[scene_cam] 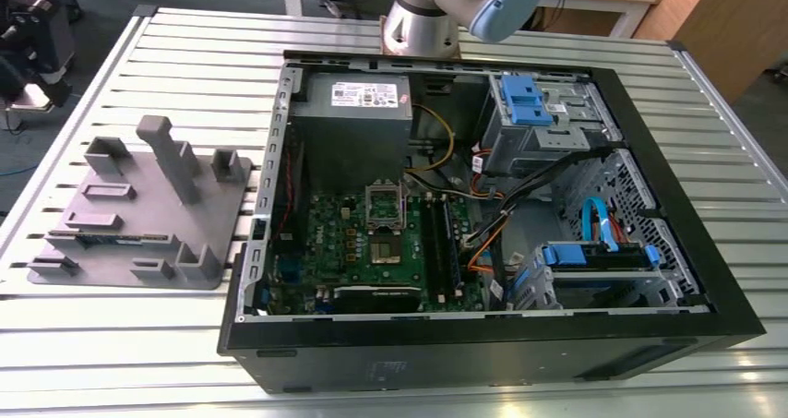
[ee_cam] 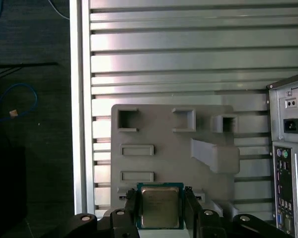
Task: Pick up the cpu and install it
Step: 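Pick up the cpu and move it towards the insertion slot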
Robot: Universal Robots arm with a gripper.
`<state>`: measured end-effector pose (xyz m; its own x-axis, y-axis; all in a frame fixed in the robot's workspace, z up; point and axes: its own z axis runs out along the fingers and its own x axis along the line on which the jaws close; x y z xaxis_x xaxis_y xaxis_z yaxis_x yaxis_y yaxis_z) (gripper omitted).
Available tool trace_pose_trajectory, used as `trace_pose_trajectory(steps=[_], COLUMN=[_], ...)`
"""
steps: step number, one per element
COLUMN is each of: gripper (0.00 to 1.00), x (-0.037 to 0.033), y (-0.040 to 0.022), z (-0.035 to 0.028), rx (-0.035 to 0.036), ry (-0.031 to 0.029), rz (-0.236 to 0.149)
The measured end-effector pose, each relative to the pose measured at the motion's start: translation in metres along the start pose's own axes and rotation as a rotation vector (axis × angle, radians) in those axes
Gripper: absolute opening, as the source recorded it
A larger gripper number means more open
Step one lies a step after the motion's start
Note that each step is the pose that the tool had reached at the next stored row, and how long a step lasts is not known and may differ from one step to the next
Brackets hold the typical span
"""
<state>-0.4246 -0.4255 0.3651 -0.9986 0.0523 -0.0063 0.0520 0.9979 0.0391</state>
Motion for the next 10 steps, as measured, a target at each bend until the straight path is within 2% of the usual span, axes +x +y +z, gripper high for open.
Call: trace_pose_trajectory(steps=[10], gripper=[0.47], x=[-0.0336], y=[0.0017], z=[0.0003], rx=[0.0], ry=[0.0002], rz=[0.0])
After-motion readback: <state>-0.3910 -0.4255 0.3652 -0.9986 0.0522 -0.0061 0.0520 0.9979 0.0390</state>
